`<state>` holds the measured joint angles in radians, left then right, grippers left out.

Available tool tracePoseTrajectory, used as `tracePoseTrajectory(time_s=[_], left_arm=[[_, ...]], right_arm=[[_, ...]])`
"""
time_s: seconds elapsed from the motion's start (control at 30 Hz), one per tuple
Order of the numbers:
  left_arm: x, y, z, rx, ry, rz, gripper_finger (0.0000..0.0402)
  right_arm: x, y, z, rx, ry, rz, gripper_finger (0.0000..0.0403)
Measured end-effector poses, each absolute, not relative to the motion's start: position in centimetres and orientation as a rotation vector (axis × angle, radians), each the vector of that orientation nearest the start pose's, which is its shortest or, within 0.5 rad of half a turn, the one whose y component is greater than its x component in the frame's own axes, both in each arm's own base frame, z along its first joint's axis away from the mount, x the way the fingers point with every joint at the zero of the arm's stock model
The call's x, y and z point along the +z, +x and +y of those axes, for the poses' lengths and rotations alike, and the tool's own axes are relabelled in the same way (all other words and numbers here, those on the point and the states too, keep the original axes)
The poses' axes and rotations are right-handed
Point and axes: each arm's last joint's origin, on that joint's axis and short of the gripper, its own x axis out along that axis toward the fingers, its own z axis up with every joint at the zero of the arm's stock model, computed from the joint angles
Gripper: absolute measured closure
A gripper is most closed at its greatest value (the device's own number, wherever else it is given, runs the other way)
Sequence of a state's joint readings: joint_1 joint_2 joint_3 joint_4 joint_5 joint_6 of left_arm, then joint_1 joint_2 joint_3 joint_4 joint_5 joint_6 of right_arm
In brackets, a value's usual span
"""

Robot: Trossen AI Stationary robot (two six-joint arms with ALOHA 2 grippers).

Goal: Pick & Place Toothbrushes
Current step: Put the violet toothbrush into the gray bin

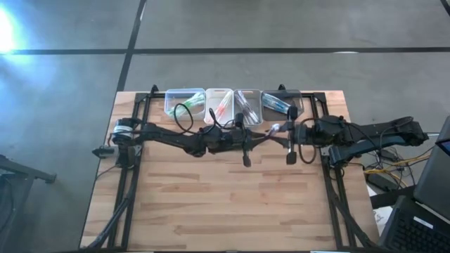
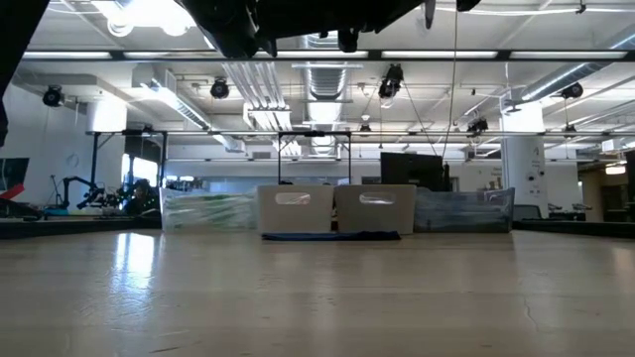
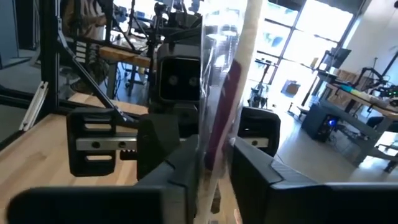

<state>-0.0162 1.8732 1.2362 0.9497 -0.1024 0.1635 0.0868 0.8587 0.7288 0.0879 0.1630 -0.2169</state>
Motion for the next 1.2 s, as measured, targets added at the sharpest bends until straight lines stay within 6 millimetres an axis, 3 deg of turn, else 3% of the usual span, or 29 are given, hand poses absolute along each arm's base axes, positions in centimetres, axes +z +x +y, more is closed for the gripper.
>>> tracePoseTrajectory(time_s=[0.2,0.3,0.5,0.67,0.83,1.0,1.2], left_arm=[[28.8,42.3,-0.3,0.113,0.147,-0.305,0.0363],[28.7,42.3,-0.4,0.113,0.163,-0.297,0.0343],[28.6,42.3,-0.7,0.104,0.221,-0.252,0.0263],[28.0,41.9,-0.4,0.164,0.285,-0.034,0.0193],[27.9,39.6,0.0,0.247,0.399,0.310,0.0162],[27.1,36.2,0.5,0.291,0.297,0.655,0.0162],[25.5,32.6,0.5,0.325,0.194,0.735,0.0169]], right_arm=[[32.9,19.2,1.2,-0.068,-0.218,0.041,0.0380],[32.9,19.1,1.2,-0.069,-0.220,0.040,0.0381],[32.7,19.1,1.2,-0.074,-0.217,0.055,0.0380],[32.7,18.8,1.0,-0.137,-0.186,0.096,0.0381],[32.2,18.6,0.7,-0.226,-0.136,0.204,0.0380],[32.2,18.6,0.2,-0.304,-0.093,0.223,0.0380],[32.6,19.3,-1.7,-0.406,0.003,0.275,0.0380]])
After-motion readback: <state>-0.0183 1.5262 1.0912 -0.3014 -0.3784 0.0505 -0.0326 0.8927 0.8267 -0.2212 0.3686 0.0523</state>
